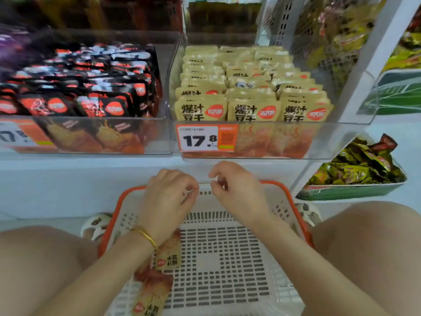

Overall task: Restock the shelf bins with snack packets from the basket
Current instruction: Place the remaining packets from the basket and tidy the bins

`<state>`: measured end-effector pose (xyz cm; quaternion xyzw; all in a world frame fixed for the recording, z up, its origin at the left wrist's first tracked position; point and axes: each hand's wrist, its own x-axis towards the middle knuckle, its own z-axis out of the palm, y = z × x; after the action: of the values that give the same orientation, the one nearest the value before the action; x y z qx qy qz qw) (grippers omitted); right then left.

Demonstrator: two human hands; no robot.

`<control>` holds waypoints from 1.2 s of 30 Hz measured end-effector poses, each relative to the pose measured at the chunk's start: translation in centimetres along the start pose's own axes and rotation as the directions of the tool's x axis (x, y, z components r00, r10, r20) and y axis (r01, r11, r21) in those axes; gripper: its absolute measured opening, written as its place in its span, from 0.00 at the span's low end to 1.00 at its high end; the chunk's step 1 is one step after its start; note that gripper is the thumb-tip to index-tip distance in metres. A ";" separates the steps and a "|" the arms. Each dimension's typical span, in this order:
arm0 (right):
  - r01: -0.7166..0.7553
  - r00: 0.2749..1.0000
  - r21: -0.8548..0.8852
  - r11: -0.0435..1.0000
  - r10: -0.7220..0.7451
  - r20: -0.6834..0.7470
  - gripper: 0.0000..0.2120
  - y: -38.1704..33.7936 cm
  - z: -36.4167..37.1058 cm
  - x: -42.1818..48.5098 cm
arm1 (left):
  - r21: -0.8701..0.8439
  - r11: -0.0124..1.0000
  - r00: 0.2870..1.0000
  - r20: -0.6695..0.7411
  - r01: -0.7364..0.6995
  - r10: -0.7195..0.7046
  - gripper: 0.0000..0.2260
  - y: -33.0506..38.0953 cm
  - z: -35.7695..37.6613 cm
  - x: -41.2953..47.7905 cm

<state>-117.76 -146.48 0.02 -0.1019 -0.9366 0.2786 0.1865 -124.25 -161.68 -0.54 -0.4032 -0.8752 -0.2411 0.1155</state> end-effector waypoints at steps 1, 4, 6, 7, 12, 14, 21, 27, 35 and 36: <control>-0.067 0.975 -0.028 0.997 0.072 0.212 0.06 0.6 2.9 0.1 | 0.081 0.995 0.988 0.137 0.055 -0.066 0.03 -1.5 0.9 -0.9; -0.091 0.816 -0.146 0.985 0.158 0.556 0.11 2.9 11.2 -0.8 | 0.306 0.939 0.868 0.408 0.160 -0.281 0.08 -5.4 3.4 -2.4; -0.073 0.700 -0.198 0.978 0.191 0.688 0.14 4.0 16.7 -2.0 | 0.366 0.907 0.795 0.477 0.207 -0.374 0.10 -7.1 5.0 -2.9; -0.043 0.639 -0.226 0.973 0.200 0.743 0.15 4.2 19.3 -2.7 | 0.391 0.891 0.774 0.482 0.230 -0.411 0.11 -7.6 5.6 -3.2; 0.136 0.503 -0.259 0.956 0.158 0.850 0.31 3.8 28.0 -4.9 | 0.438 0.840 0.709 0.477 0.321 -0.519 0.14 -9.6 7.8 -4.8; 0.157 0.489 -0.254 0.954 0.149 0.860 0.36 3.8 30.4 -5.1 | 0.415 0.837 0.706 0.466 0.357 -0.533 0.15 -10.4 8.3 -5.1; 0.363 0.440 -0.422 0.831 0.247 0.863 0.41 4.3 32.0 -7.4 | 0.338 0.803 0.657 0.462 0.490 -0.595 0.15 -11.1 8.3 -6.0; 0.468 0.378 -0.413 0.782 0.245 0.893 0.32 10.1 27.2 -10.3 | 0.291 0.791 0.615 0.506 0.538 -0.604 0.12 -10.8 8.7 -6.6; 0.244 0.345 -0.449 0.859 0.356 0.868 0.25 13.7 20.3 -9.9 | 0.213 0.860 0.579 0.662 0.463 -0.476 0.13 -8.4 9.2 -6.6; 0.251 0.368 -0.465 0.849 0.361 0.857 0.27 14.2 20.2 -10.3 | 0.207 0.867 0.577 0.673 0.453 -0.462 0.13 -8.0 9.3 -6.5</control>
<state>-115.34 -147.61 -26.55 -0.0072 -0.9083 0.0261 -0.4175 -126.17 -165.62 -13.74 -0.2239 -0.9265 -0.0849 -0.2905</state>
